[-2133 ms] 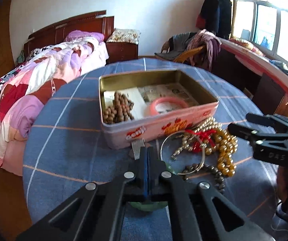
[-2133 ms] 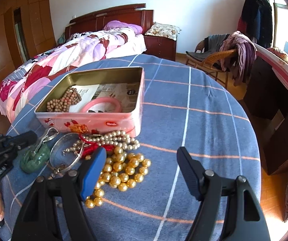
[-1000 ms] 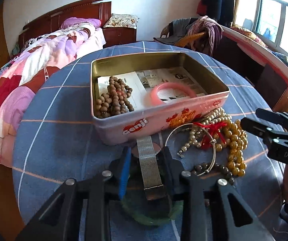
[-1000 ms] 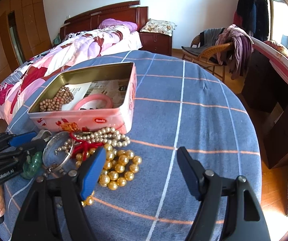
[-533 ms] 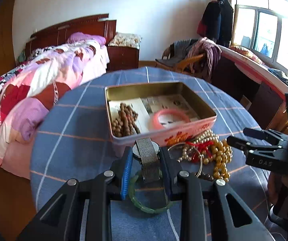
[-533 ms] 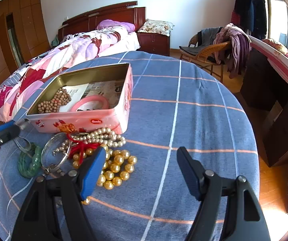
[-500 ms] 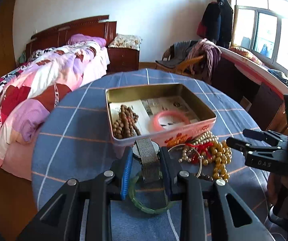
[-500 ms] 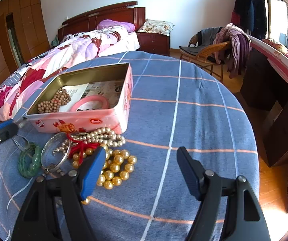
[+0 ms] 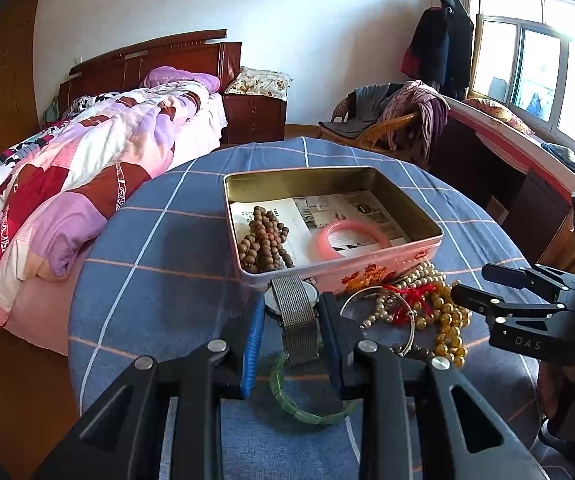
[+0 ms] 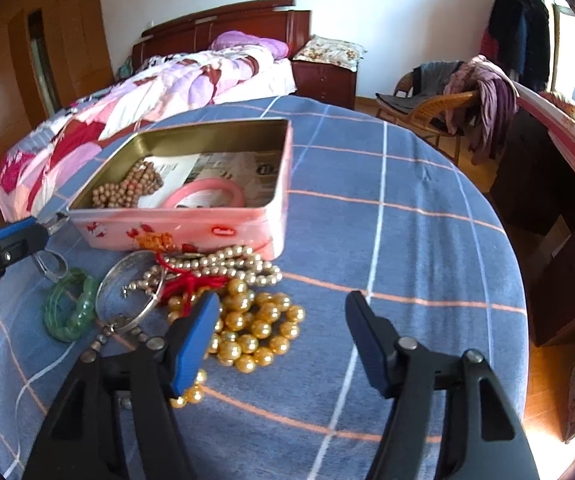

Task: Organize jewelry
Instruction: 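Grasp the gold bead strand with the right tool while the left tool holds the watch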

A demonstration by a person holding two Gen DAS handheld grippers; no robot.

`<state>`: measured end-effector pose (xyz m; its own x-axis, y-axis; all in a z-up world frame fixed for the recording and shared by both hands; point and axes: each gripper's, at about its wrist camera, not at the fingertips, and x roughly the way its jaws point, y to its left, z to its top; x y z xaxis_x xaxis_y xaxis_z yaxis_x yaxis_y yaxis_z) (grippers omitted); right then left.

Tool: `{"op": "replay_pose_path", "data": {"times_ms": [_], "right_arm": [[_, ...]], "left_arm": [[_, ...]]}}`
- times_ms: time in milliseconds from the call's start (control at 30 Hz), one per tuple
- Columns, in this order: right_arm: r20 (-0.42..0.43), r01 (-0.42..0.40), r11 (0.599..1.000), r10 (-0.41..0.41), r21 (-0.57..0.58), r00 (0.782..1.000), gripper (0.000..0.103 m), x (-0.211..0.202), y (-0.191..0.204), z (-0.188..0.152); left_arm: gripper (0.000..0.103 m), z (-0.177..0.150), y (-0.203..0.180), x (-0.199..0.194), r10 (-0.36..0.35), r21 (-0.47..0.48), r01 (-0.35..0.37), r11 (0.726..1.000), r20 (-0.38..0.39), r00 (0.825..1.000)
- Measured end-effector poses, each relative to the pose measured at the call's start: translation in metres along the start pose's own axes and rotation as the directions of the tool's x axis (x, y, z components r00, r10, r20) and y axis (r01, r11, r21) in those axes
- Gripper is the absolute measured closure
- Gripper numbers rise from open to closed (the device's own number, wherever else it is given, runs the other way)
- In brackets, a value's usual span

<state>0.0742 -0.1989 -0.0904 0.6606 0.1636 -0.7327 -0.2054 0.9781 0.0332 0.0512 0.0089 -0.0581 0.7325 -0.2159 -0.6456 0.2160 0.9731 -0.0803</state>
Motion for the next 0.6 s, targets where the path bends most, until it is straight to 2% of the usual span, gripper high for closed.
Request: {"op": "replay_pose_path", "data": {"times_ms": [100, 400, 433, 500, 600], "right_arm": [[-0.020, 0.000, 1.000, 0.000, 0.002, 1.000, 0.048, 0.0028, -0.0014, -0.0011], [-0.067, -0.044, 0.999, 0.043, -0.001, 0.997, 0.049, 0.0040, -0.0010, -0.0074], [-0.071, -0.061, 0.998, 0.061, 0.000, 0.996, 0.052, 0.0038, -0.0006, -0.0077], [-0.077, -0.109, 0.994, 0.109, 0.013, 0.991, 0.069, 0.0034, -0.0017, -0.0082], [-0.086, -0.133, 0.991, 0.133, 0.003, 0.987, 0.071, 0.0031, 0.0007, -0.0095]], "left_arm": [[0.075, -0.0007, -0.0006, 0.0012, 0.000, 0.005, 0.000, 1.000, -0.005, 1.000], [0.075, -0.0007, -0.0011, 0.0004, -0.006, 0.005, 0.006, 1.000, -0.002, 1.000], [0.075, -0.0003, -0.0011, 0.0003, -0.006, 0.005, 0.006, 1.000, -0.002, 1.000], [0.075, 0.0008, -0.0016, -0.0002, -0.009, 0.006, 0.009, 1.000, -0.001, 1.000], [0.075, 0.0013, -0.0022, -0.0011, -0.011, 0.006, 0.011, 1.000, 0.001, 1.000]]}}
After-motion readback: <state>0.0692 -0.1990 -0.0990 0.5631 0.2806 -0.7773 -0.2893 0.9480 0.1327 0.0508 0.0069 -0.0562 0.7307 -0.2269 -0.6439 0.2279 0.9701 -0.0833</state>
